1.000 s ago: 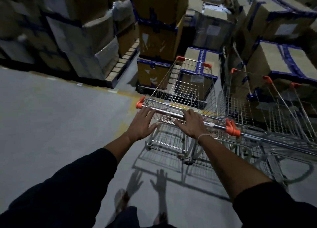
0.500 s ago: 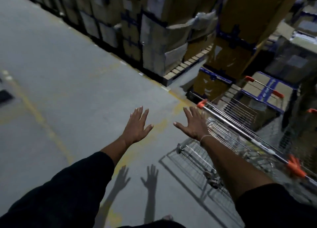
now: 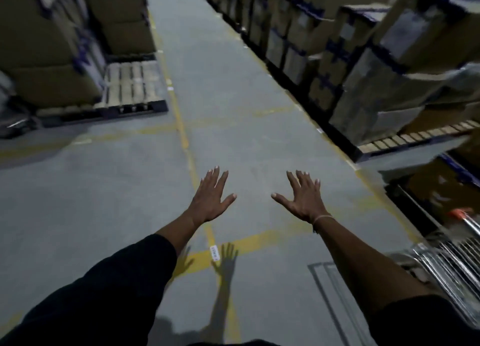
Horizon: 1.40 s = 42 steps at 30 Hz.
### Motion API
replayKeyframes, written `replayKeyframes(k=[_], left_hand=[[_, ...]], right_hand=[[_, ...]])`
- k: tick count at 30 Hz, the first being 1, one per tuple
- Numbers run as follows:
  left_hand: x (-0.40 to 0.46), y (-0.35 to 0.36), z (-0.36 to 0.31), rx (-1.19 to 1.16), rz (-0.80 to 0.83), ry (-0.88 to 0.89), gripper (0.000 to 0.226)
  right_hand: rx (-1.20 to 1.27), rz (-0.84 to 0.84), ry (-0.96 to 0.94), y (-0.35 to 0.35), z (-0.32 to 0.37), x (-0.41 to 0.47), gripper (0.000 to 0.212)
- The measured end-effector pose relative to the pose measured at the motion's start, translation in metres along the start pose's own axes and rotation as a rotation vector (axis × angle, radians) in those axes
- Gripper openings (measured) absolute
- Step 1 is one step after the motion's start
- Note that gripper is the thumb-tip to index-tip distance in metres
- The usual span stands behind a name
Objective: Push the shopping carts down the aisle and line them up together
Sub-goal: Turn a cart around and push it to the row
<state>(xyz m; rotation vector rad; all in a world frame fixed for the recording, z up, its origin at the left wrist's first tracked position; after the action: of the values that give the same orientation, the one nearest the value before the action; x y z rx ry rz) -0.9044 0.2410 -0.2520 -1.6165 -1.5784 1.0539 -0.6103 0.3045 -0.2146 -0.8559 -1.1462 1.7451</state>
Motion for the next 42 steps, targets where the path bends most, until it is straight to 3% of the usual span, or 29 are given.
replayKeyframes(k=[5,9,18,24,28,33,39,42], left_hand=[[-0.059,-0.051,0.120,0.001,-0.074,-0.186,0.108],[-0.104,-0.088,0.204,0.000,-0.139,-0.336,0.086],[-0.158,-0.139,0.335,-0.025,-0.252,-0.588,0.085],[-0.140,-0.188,0.413,-0.013,-0.314,-0.726,0.086],[-0.110,-0.242,0.453,0.013,-0.319,-0.755,0.101],[-0.062,-0.309,0.503,-0.004,-0.423,-0.769,0.086],[-0.027,-0.352,0.576,-0.020,-0.464,-0.800,0.084],[-0.014,-0.373,0.632,-0.012,-0.476,-0.800,0.084]], right_hand=[[-0.005,0.047,-0.153,0.043,0.110,0.046,0.139],[0.008,0.097,-0.271,0.076,0.192,0.078,0.141],[-0.016,0.238,-0.524,0.145,0.340,0.173,0.138],[0.003,0.281,-0.641,0.171,0.439,0.270,0.144],[0.017,0.299,-0.700,0.171,0.498,0.335,0.143],[-0.016,0.291,-0.776,0.163,0.571,0.415,0.143],[-0.070,0.321,-0.859,0.183,0.668,0.488,0.144],[-0.094,0.325,-0.888,0.208,0.723,0.523,0.133]])
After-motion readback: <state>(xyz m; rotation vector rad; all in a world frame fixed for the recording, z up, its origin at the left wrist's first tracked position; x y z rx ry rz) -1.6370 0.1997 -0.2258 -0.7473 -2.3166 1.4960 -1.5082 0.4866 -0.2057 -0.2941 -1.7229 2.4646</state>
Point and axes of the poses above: each hand's wrist, its own x-axis towards the middle knuckle, its own y-axis out of the palm, z = x × y, the point moved 4 cm from there along x, towards the middle knuckle, and after that the axes turned 6 degrees about -y, right-handed, at the moved point
